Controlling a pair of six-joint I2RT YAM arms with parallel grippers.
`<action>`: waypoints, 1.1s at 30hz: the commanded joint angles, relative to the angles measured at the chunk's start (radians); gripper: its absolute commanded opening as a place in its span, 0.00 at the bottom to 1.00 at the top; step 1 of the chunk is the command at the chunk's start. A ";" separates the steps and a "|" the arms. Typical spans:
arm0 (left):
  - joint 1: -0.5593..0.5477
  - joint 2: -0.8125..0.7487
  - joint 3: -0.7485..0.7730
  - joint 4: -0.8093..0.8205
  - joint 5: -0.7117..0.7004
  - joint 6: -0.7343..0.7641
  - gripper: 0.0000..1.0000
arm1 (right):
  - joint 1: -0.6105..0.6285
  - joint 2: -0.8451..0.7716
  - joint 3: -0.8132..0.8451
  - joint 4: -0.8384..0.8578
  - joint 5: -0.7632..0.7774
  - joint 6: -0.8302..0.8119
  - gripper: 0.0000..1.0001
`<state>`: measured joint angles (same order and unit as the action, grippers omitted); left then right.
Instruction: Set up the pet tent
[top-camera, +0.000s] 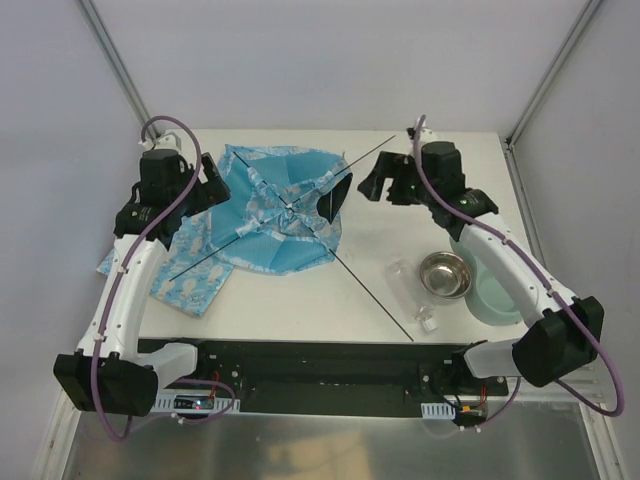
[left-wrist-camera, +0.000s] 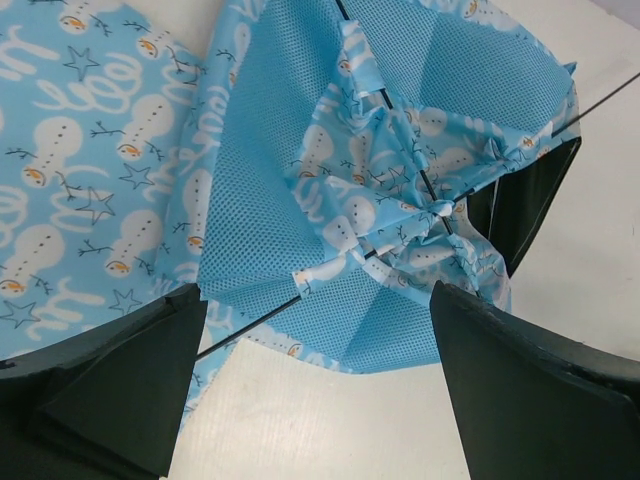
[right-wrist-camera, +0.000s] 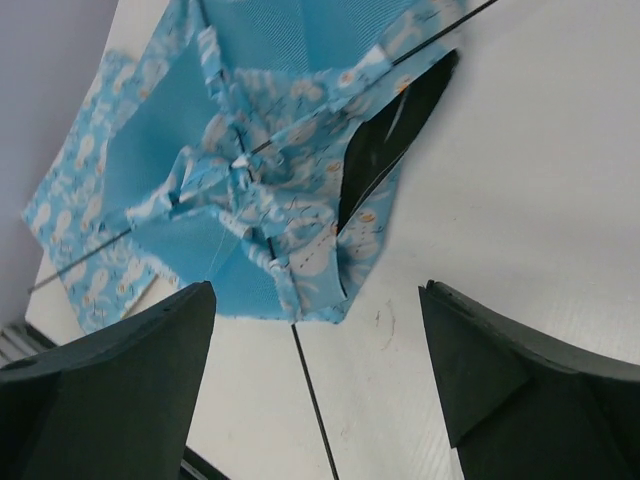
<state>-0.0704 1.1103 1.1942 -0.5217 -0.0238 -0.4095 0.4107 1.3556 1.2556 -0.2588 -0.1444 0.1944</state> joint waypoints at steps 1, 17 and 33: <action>0.004 0.042 0.010 0.014 0.096 -0.023 0.99 | 0.091 0.043 -0.007 -0.052 -0.089 -0.156 0.91; 0.003 0.217 0.019 0.066 0.200 -0.063 0.98 | 0.273 0.201 -0.102 -0.226 -0.076 -0.216 0.81; 0.003 0.330 0.083 0.100 0.257 -0.090 0.96 | 0.421 0.329 -0.114 -0.085 0.037 -0.150 0.42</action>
<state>-0.0704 1.4166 1.2106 -0.4522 0.2131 -0.4744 0.8051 1.6737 1.1427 -0.4248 -0.1619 0.0235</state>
